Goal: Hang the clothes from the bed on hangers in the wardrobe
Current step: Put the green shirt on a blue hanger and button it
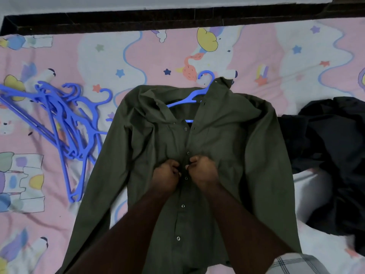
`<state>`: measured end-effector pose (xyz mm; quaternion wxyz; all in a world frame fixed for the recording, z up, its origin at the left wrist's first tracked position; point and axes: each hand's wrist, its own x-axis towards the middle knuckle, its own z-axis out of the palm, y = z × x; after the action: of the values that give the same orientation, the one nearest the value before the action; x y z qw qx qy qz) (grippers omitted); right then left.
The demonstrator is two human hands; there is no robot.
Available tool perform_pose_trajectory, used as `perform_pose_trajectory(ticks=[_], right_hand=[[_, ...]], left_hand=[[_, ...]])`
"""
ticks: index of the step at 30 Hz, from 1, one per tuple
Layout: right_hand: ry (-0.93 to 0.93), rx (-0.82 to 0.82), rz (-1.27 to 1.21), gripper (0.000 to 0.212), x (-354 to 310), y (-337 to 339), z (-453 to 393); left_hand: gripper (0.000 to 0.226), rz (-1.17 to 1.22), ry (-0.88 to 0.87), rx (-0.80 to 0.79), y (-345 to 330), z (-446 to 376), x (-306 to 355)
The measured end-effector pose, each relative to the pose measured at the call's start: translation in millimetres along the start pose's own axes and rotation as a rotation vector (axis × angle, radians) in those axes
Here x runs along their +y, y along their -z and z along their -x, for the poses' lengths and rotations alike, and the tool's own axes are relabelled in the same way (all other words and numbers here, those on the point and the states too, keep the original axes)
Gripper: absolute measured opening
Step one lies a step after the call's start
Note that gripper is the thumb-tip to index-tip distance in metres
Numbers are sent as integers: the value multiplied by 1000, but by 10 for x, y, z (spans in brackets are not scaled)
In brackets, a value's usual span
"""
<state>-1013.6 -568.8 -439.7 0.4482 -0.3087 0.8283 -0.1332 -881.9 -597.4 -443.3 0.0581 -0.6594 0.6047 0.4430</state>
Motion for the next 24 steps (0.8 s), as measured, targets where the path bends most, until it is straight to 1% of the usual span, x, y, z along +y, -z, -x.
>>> perform_pose_trajectory(ticks=[3,6,8,10,12,13,15,17,19,20,22,23,24], right_hand=[[-49,-29,-66,28,61,-66,68],[-195,-3,-306,12,170,-144,76],[-251,-32,-463,15,206,-154,115],[-270,-71,-561,9,199,-134,188],[-239,-31,-522,4,245,-151,212],[-214,11,-457,6,267,-145,235],[-178,83,-381,9,311,-138,300],[-150,115,-387,4,322,-122,394],[-151,122,-411,5,336,-121,457],[-160,128,-426,5,342,-119,471],[-186,147,-454,4,345,-101,476],[-194,158,-472,4,334,-80,474],[-191,172,-485,5,328,-52,463]], left_hand=[[27,78,43,5,-47,82,-9],[23,248,131,-30,-104,136,-33],[24,319,150,-75,-186,139,-126],[19,328,152,-101,-288,114,-227],[12,346,170,-140,-277,206,-161],[10,365,188,-195,-281,263,-133],[19,386,268,-414,-311,399,-135],[25,345,366,-623,-336,551,-199],[27,306,403,-735,-335,631,-273],[26,282,396,-761,-320,641,-292],[15,222,358,-764,-242,624,-241],[10,194,328,-729,-181,602,-184],[13,187,303,-668,-116,562,-132]])
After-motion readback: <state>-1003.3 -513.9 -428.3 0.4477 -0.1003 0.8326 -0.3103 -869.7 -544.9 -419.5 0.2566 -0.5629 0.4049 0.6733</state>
